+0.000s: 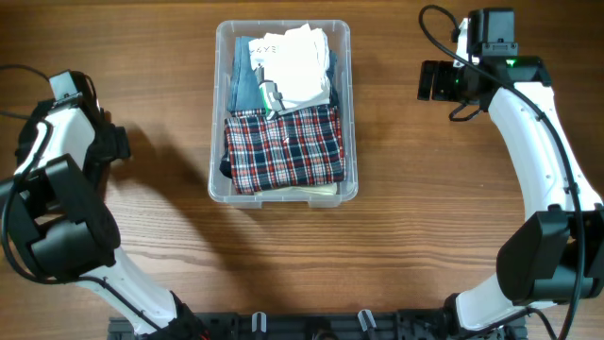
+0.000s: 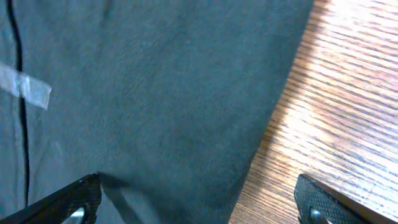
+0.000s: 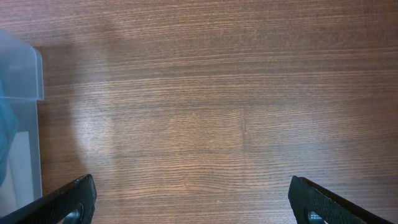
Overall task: Pack container
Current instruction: 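Lower the left gripper and grasp the black garment's edge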
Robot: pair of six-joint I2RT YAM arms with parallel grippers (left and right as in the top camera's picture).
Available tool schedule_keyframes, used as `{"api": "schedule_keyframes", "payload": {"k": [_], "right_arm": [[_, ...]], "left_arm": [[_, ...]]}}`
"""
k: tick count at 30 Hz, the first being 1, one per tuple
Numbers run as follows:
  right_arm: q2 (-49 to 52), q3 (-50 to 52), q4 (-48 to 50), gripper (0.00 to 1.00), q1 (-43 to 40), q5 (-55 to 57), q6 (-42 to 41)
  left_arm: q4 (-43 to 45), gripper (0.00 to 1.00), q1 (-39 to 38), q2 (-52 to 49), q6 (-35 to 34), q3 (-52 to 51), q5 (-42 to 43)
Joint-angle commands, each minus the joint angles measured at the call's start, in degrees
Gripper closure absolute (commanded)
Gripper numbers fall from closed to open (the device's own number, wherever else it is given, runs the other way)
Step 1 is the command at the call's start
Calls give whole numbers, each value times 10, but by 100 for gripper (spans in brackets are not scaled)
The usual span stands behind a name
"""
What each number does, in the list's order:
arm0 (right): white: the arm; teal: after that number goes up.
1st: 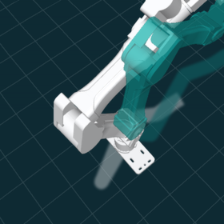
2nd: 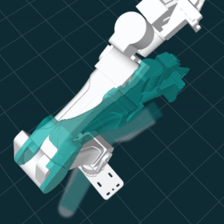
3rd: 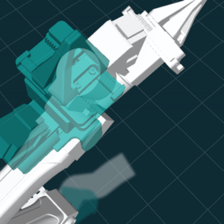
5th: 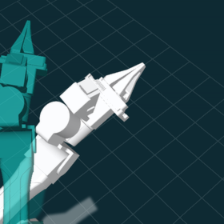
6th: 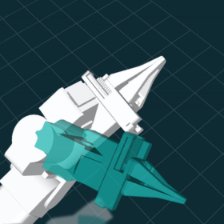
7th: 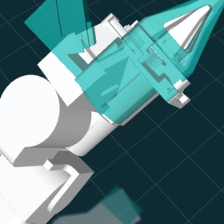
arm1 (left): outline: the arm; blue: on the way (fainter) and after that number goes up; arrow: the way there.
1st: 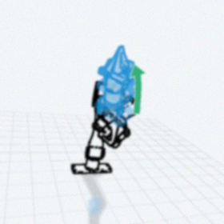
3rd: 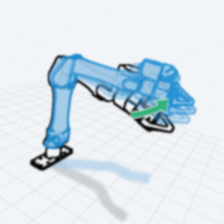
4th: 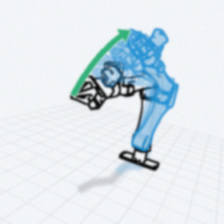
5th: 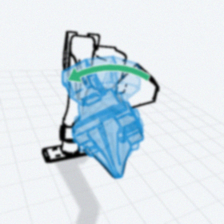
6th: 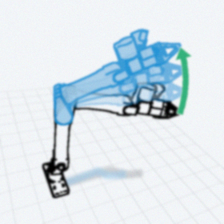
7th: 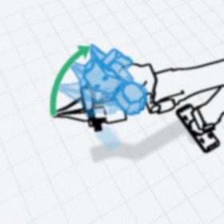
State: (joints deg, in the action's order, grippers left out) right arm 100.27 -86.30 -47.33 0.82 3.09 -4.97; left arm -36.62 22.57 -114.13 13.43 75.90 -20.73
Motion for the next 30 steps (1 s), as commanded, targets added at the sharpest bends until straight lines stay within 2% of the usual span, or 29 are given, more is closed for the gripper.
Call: {"api": "schedule_keyframes", "payload": {"k": [1,7,9,10,13,16,25,28,29,30], "right_arm": [[-13,-10,2,0,0,6,-10],[-13,-10,2,0,0,6,-10],[-13,-10,2,0,0,6,-11],[-13,-10,2,0,0,6,-10],[-13,-10,2,0,0,6,-10],[-13,-10,2,0,0,6,-11],[-13,-10,2,0,0,6,-10],[-13,-10,2,0,0,6,-10],[-13,-10,2,0,0,6,-10],[-13,-10,2,0,0,6,-10]], "left_arm": [[3,0,5,-4,58,-3,34],[16,1,17,-4,59,-3,33],[18,6,25,-4,59,-3,34],[18,12,28,-4,59,-3,34],[17,18,36,-4,59,-3,34],[17,33,39,-4,59,-3,34],[14,41,39,-4,56,-3,53],[13,51,39,-4,56,-3,53],[13,57,38,-4,54,-3,53],[13,69,38,-4,52,-3,57]]}}
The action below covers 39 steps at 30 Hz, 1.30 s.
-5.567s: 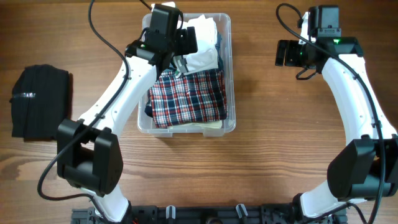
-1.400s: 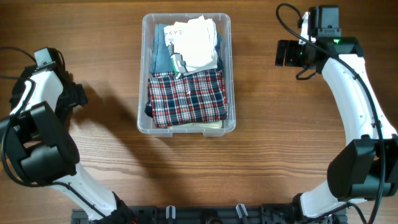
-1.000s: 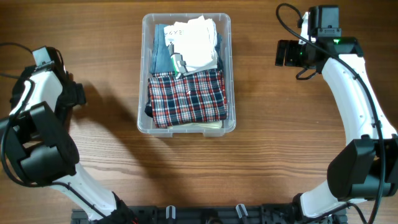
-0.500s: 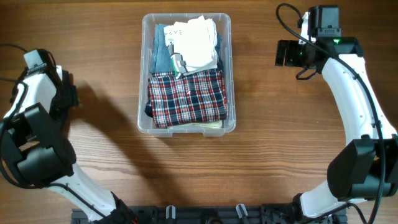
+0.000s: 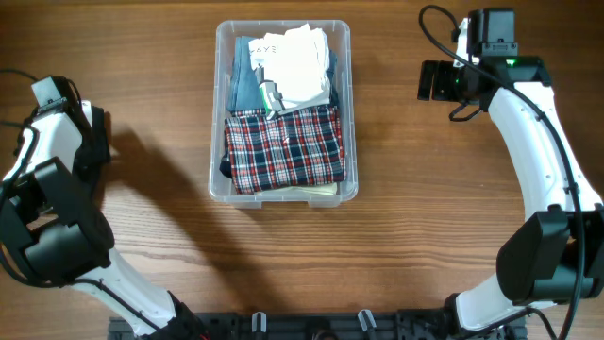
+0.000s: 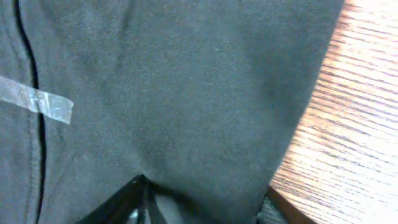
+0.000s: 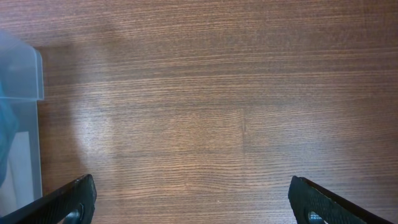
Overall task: Pack container
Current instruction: 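Lower the left gripper and grasp the black garment's edge, then lift the black garment and carry it right over the bin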
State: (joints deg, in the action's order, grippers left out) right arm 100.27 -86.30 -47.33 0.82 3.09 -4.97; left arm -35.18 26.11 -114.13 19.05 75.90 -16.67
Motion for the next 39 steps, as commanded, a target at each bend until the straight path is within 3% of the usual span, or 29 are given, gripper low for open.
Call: {"api": "schedule_keyframes", "payload": {"k": [1,5,9,15,20,39], "right_arm": [[-13,-10,2,0,0,6,-10],[-13,-10,2,0,0,6,-11],[-13,-10,2,0,0,6,-10],[-13,-10,2,0,0,6,-10],[-13,-10,2,0,0,6,-10],[-13,-10,2,0,0,6,-10]], "left_arm": [[-2,75,3,-4,-4,-3,23],[-2,77,3,-4,-4,-3,32],[-1,96,3,-4,2,-3,31],[-4,96,-7,17,3,18,23],[-1,96,-47,78,3,48,-59],[63,96,-208,246,78,56,-60]]}}
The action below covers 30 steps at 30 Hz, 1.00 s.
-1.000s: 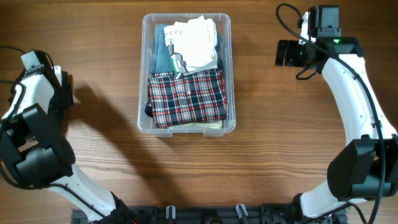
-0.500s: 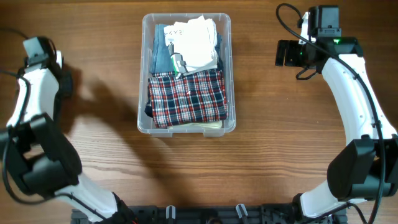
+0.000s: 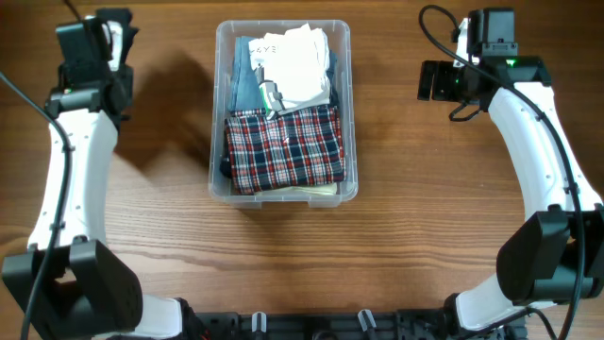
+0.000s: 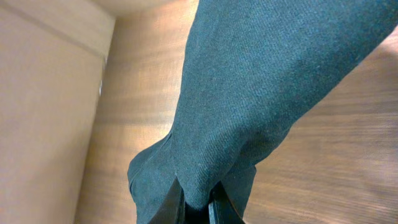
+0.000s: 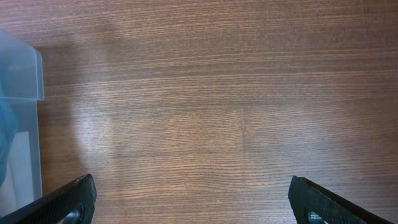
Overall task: Pack container
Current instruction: 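Lift the black garment and carry it right over the bin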
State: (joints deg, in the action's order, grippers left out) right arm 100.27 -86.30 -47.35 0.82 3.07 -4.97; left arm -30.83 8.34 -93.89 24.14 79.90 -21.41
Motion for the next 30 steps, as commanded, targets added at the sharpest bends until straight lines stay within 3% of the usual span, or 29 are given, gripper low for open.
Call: {"api": "schedule_keyframes", "payload": {"k": [1,18,30], "right_arm": [[-13,-10,2,0,0,6,-10],[-13,-10,2,0,0,6,-10],[-13,-10,2,0,0,6,-10]], "left_arm": [[25,96,-40,51,27,16,-12],[46,96,-316,111,29,16,-12],[-109,96,-391,111,-16,16,-45]]}}
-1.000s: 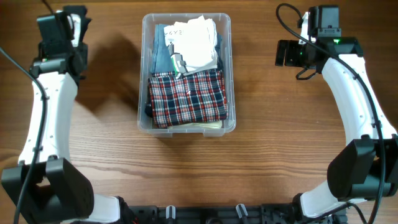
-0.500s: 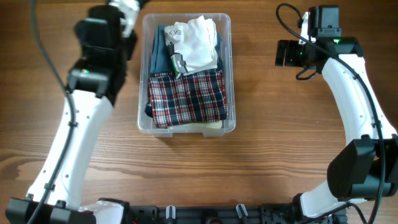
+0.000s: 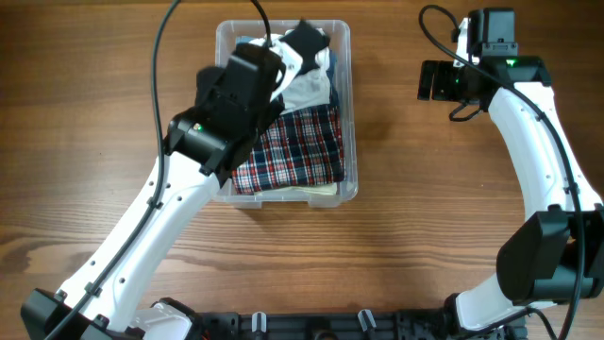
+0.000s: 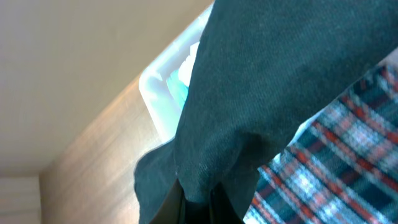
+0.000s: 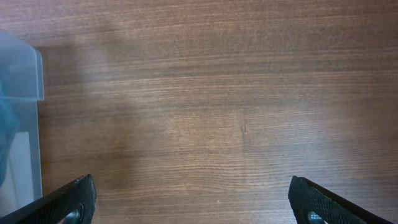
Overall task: Pack container
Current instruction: 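Lift the black garment and carry it right over the bin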
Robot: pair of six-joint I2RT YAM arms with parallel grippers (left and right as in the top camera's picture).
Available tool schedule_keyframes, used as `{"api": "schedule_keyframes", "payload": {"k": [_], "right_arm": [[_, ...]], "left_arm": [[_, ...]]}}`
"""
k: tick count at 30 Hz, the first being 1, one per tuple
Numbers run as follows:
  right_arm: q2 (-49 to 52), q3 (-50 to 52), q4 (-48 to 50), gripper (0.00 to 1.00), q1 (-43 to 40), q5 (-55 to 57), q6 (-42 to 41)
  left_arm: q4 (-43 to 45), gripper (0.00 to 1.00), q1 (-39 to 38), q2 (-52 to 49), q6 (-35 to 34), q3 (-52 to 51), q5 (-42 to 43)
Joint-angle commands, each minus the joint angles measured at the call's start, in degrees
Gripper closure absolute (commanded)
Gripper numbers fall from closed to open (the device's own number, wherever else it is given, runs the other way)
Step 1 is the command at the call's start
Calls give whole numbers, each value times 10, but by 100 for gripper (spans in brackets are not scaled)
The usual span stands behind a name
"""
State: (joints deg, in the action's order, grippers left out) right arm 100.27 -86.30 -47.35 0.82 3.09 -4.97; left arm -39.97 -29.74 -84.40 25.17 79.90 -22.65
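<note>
The clear plastic container [image 3: 352, 113] stands at the table's back centre, holding a plaid shirt [image 3: 302, 146], a white garment [image 3: 310, 90] and other folded clothes. My left gripper [image 4: 196, 208] is shut on a dark grey garment [image 4: 267, 81], which hangs over the container's far end; in the overhead view the garment [image 3: 304, 38] shows past the left wrist. The plaid shirt [image 4: 339, 162] and the container's rim [image 4: 158, 84] lie beneath it. My right gripper [image 5: 196, 202] is open over bare wood to the right of the container, holding nothing.
The left arm [image 3: 160, 217] crosses the table diagonally from the front left to the container. The container's corner [image 5: 25, 68] shows at the left edge of the right wrist view. Cables trail from the right arm [image 3: 528, 123].
My left gripper, still shut on the dark garment, has moved from the far left of the table to over the container. The right arm has not moved.
My left gripper was open above the dark garment at the table's left edge. Then it was down on the cloth and closing. Then it held the garment lifted at the back left, and now holds it over the container. The right gripper stayed open throughout.
</note>
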Motion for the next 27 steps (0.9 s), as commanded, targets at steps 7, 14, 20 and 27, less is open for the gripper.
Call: {"api": "schedule_keyframes", "payload": {"k": [7,14,20,27], "right_arm": [[-13,-11,2,0,0,6,-10],[-13,-10,2,0,0,6,-10],[-13,-10,2,0,0,6,-11],[-13,-10,2,0,0,6,-10]], "left_arm": [[-60,96,-47,16,-66,16,-11],[-80,96,-63,11,-79,15,39],[-117,96,-63,-3,-82,14,75],[-150,96,-63,-19,-96,13,123]]}}
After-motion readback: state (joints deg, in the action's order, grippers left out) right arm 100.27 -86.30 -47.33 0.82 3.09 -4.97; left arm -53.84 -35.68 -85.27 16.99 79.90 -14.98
